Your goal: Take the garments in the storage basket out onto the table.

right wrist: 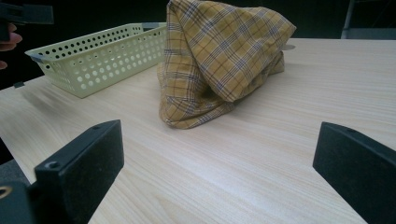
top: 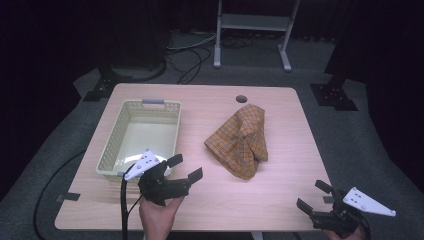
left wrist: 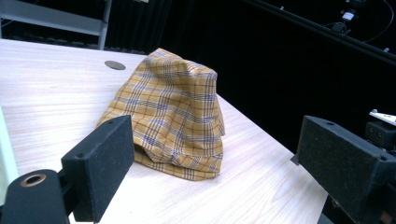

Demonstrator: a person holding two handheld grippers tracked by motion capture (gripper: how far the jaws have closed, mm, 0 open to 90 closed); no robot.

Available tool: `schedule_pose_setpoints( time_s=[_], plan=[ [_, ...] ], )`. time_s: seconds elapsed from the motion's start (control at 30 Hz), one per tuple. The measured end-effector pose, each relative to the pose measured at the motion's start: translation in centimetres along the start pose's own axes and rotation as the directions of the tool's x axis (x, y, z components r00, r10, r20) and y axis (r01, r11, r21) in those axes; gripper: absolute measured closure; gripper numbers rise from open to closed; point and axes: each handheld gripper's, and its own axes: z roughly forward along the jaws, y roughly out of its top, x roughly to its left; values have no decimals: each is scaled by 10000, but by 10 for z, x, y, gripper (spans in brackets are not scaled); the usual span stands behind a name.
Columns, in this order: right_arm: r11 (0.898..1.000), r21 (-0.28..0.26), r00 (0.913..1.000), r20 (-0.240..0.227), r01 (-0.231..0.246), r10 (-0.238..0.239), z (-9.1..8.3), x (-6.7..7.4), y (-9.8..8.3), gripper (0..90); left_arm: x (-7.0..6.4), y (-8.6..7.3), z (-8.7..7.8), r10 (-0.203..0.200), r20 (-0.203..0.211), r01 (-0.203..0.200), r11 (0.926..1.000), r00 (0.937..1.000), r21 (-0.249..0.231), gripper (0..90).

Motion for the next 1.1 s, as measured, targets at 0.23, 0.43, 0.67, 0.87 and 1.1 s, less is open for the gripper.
schedule_pose_setpoints(
  time_s=[0.23,0.43,0.67,0.87,1.1],
  plan=[
    [10000,25,10000,6,33,-33,0,0,0,18,-1,-2,-5,85,-134,-85,10000,9999,-4,115],
    [10000,49,10000,21,58,-58,0,0,0,18,0,-6,-9,113,-318,-112,9999,9994,20,114],
    [10000,74,10000,15,66,-67,1,1,0,18,0,-9,-15,151,-469,-149,9999,9988,35,114],
    [9999,86,10000,37,80,-80,1,0,0,18,-2,-12,-20,275,-672,-272,9996,9974,53,114],
    [9997,162,9999,47,162,-163,2,2,0,18,-4,-16,-25,318,-805,-312,9995,9962,95,114]
  ],
)
